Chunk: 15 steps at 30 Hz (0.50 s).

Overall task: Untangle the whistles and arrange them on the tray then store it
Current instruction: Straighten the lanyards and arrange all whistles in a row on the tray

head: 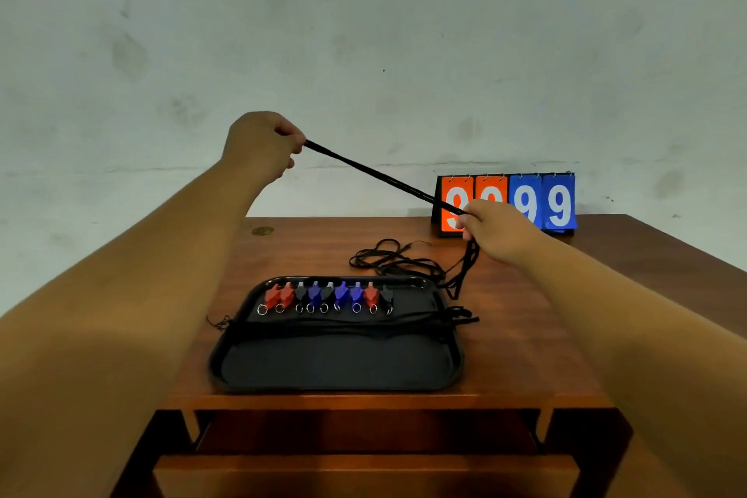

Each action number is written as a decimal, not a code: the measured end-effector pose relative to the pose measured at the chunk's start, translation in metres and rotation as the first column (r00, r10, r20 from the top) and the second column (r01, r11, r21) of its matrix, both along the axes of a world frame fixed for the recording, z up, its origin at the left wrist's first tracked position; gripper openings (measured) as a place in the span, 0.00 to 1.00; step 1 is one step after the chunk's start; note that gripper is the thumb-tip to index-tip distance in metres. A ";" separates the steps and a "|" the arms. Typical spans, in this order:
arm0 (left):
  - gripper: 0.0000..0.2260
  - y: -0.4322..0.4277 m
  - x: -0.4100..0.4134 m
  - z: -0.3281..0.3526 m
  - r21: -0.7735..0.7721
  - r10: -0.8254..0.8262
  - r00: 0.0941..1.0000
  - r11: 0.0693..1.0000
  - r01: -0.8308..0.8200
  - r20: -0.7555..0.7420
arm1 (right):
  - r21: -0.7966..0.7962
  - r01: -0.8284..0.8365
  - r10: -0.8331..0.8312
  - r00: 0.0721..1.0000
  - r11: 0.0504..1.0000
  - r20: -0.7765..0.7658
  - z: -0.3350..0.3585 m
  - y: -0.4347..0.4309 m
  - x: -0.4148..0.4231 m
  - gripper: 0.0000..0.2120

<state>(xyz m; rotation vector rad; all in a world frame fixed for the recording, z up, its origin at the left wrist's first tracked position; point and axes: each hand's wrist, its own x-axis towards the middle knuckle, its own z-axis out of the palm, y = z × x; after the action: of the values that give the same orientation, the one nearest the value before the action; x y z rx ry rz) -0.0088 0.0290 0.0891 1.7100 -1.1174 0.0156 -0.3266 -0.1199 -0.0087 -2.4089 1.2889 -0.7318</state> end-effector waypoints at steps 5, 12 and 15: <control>0.05 -0.008 0.005 -0.019 -0.001 0.027 0.999 1.000 -0.027 -0.026 | 0.044 0.032 -0.033 0.999 0.998 0.011 -0.013 -0.014 0.000 0.11; 0.10 -0.038 -0.031 -0.051 0.204 -0.077 0.996 0.977 0.069 0.033 | 0.222 0.051 -0.091 0.980 0.974 0.174 -0.002 -0.025 0.007 0.12; 0.18 -0.058 -0.059 -0.072 0.332 -0.209 0.978 0.924 0.190 0.023 | 0.278 0.021 -0.102 0.955 0.960 0.278 0.003 -0.027 0.010 0.08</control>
<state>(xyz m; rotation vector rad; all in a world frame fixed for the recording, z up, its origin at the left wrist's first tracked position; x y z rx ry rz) -0.0676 -0.0294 0.0174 1.8875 -1.3945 -0.2649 -0.3170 -0.1467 -0.0062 -1.9673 1.2563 -0.8299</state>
